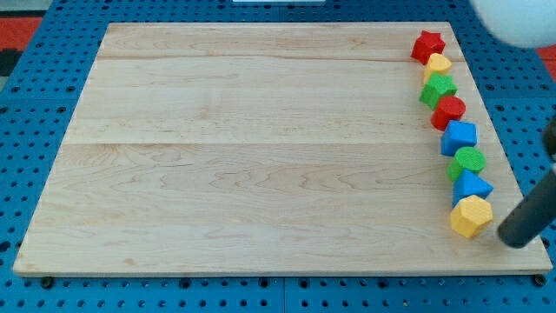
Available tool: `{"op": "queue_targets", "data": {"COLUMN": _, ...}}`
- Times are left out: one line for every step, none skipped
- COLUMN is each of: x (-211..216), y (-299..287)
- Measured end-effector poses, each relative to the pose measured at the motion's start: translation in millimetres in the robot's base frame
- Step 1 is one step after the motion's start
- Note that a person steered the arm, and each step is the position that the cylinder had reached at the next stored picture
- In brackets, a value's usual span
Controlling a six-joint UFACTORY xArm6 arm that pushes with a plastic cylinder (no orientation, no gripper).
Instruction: Push the yellow hexagon along with blue triangle into the green circle
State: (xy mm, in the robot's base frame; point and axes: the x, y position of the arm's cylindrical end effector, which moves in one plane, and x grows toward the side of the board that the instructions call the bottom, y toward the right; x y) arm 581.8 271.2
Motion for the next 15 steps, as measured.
{"op": "queue_targets", "data": {"x": -17, "y": 37}}
{"op": "queue_targets", "data": {"x": -29, "y": 37}}
{"op": "queue_targets", "data": {"x": -41, "y": 37}}
{"op": "queue_targets", "data": {"x": -54, "y": 37}}
{"op": "queue_targets", "data": {"x": -65, "y": 37}}
{"op": "queue_targets", "data": {"x": -75, "y": 37}}
{"op": "queue_targets", "data": {"x": -80, "y": 31}}
{"op": "queue_targets", "data": {"x": -80, "y": 15}}
{"op": "queue_targets", "data": {"x": -80, "y": -8}}
{"op": "queue_targets", "data": {"x": -80, "y": -29}}
{"op": "queue_targets", "data": {"x": -80, "y": -43}}
{"op": "queue_targets", "data": {"x": -80, "y": -36}}
{"op": "queue_targets", "data": {"x": -74, "y": -22}}
{"op": "queue_targets", "data": {"x": -47, "y": -11}}
{"op": "queue_targets", "data": {"x": -1, "y": -11}}
